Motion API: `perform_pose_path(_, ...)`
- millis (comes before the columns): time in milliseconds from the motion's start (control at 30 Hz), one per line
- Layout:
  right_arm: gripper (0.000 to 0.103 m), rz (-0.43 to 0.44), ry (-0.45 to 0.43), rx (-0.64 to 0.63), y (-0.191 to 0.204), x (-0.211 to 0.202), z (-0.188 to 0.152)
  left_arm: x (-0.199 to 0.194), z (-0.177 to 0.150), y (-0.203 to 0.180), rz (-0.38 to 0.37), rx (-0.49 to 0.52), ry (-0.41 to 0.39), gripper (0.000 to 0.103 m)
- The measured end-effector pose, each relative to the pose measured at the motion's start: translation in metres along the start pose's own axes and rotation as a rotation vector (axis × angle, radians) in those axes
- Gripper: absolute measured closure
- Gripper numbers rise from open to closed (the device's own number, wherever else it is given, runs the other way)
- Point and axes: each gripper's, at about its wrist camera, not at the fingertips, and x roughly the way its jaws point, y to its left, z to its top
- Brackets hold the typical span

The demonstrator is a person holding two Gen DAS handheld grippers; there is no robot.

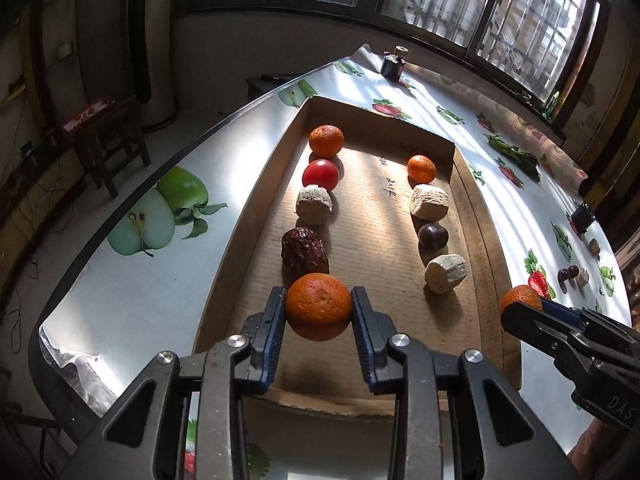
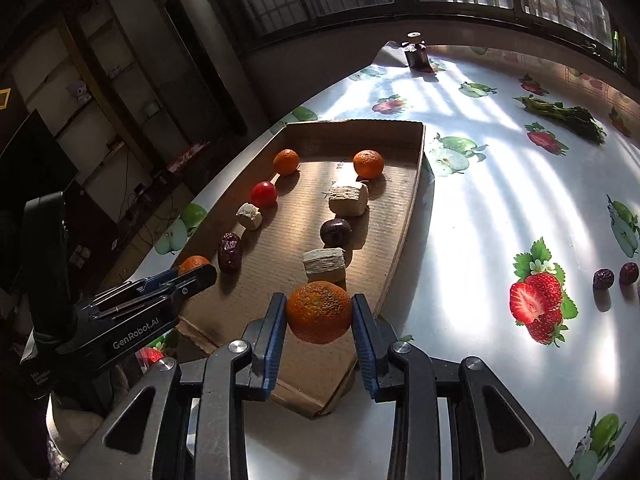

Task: Organize fruits
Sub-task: 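Carry both held oranges over the box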

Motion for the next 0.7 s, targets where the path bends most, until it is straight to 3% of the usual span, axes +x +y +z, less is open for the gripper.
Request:
perform_pose_path(433, 0.068, -0.049, 0.087, -0.065, 0.017, 0.052, 0.0, 0.019, 0.002, 0.006, 0.035, -0.033, 0.03, 0.071)
perform_pose_path(700, 0.067, -0.101, 0.087, -0.126, 0.027, 0.061, -0.002, 0.014, 0.004, 0.008, 0.016, -0.057, 0.024, 0.068)
